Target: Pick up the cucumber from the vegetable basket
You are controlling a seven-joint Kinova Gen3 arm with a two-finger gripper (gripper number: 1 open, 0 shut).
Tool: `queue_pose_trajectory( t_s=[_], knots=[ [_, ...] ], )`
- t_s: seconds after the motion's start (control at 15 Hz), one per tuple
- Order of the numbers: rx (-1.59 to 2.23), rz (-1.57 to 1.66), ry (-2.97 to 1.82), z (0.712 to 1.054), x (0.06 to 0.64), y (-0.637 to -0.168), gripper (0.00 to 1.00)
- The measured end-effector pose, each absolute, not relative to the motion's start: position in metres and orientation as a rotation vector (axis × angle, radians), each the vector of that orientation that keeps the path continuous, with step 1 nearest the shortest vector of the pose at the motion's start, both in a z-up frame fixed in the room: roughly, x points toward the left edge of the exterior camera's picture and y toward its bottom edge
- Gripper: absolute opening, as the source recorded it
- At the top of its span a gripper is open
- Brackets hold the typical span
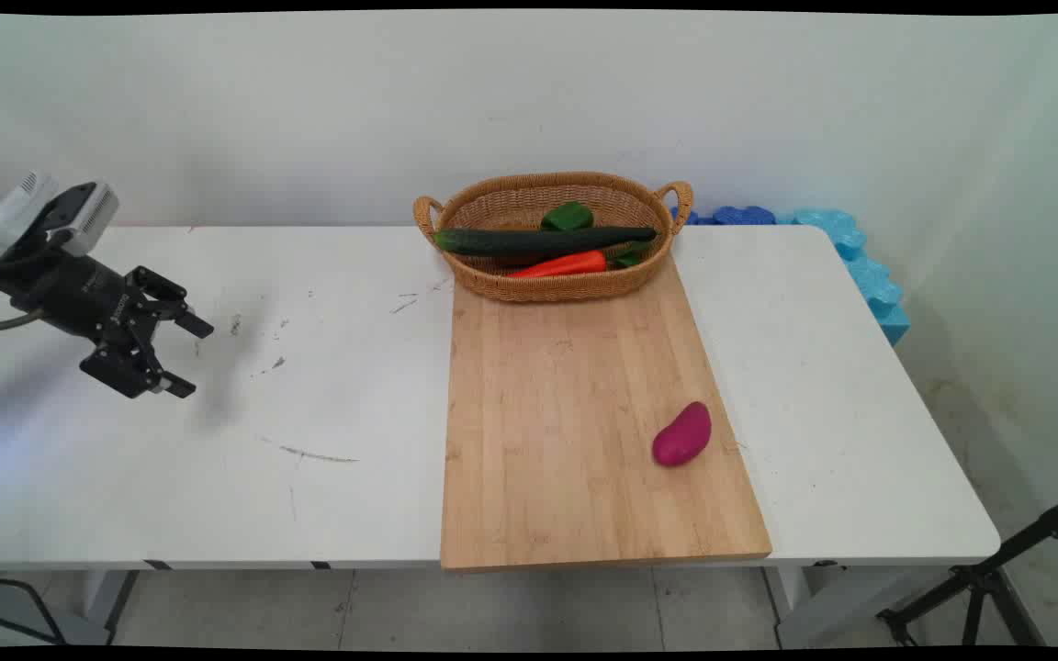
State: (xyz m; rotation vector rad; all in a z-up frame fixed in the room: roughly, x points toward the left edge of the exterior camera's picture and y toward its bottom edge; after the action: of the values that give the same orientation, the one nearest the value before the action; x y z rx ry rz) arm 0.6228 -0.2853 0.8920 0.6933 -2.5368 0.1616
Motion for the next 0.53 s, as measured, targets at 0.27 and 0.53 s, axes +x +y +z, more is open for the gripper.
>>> queue_pose_trajectory(
  t_s=[0.27, 0.53],
  knots=[
    [0.684, 0.165, -2.534, 0.8937, 0.6217, -0.288, 1.0],
    [0.684, 0.175, -2.525, 0.8976, 0.6146, -0.2958, 1.0]
  ],
)
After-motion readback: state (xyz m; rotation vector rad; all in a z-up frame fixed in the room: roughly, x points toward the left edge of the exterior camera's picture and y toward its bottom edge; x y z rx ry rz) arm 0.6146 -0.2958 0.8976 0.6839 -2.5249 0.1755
